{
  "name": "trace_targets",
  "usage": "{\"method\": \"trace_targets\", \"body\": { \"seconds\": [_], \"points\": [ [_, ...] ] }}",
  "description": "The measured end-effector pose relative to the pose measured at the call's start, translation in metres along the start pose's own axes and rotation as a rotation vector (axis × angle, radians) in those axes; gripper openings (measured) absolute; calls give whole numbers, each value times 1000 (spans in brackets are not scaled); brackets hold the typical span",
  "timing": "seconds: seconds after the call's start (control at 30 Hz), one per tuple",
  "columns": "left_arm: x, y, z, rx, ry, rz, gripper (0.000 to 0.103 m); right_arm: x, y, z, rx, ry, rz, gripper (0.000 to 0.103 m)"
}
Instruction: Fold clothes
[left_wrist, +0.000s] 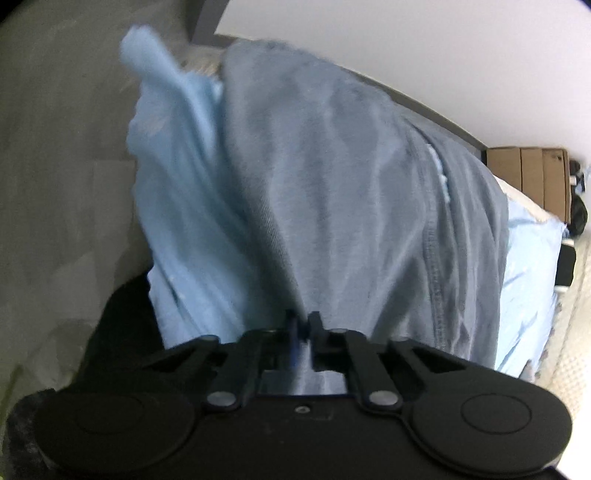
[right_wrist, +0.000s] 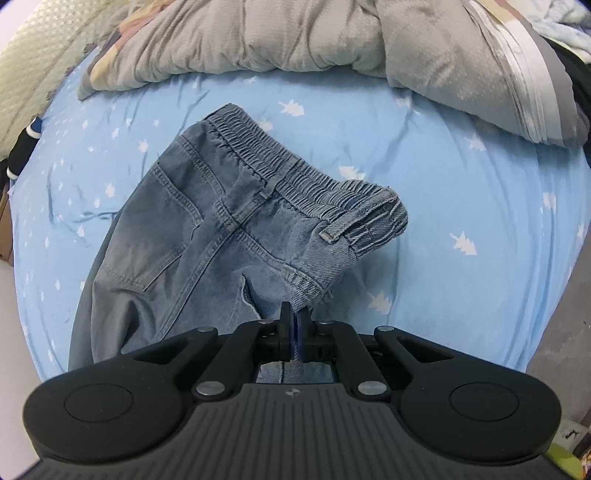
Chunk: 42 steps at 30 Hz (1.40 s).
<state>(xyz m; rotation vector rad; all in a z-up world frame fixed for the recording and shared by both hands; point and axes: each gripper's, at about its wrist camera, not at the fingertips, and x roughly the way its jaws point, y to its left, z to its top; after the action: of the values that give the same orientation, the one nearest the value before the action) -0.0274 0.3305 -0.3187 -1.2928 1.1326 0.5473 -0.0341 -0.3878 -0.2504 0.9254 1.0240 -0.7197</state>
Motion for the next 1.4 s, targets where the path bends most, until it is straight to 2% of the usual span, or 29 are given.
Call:
{"method": "trace_targets", "body": {
  "seconds": [0.17, 0.33, 0.67, 0.83, 1.1, 1.3, 1.4],
  "points": [
    [-31, -36, 8, 38, -63, -43, 1, -5, 19, 4, 6, -13, 52, 1],
    [-48, -93, 27, 72, -103, -109, 1, -9, 48, 21, 49, -59, 114, 1],
    [6, -232, 47, 174, -95, -190, 1, 12, 126, 78, 95, -125, 201, 1],
    [54, -280, 54, 224, -82, -156, 1, 44, 166, 107, 69, -120, 176, 1],
    [124, -335, 58, 303, -58, -93, 1, 97, 213, 154, -12, -84, 83, 2],
    [157, -360, 62, 373, -36, -75, 2, 132, 221, 160, -88, -45, -17, 2],
    [172, -369, 64, 400, -20, -63, 3, 137, 221, 157, -119, -35, -49, 4]
  ]
}}
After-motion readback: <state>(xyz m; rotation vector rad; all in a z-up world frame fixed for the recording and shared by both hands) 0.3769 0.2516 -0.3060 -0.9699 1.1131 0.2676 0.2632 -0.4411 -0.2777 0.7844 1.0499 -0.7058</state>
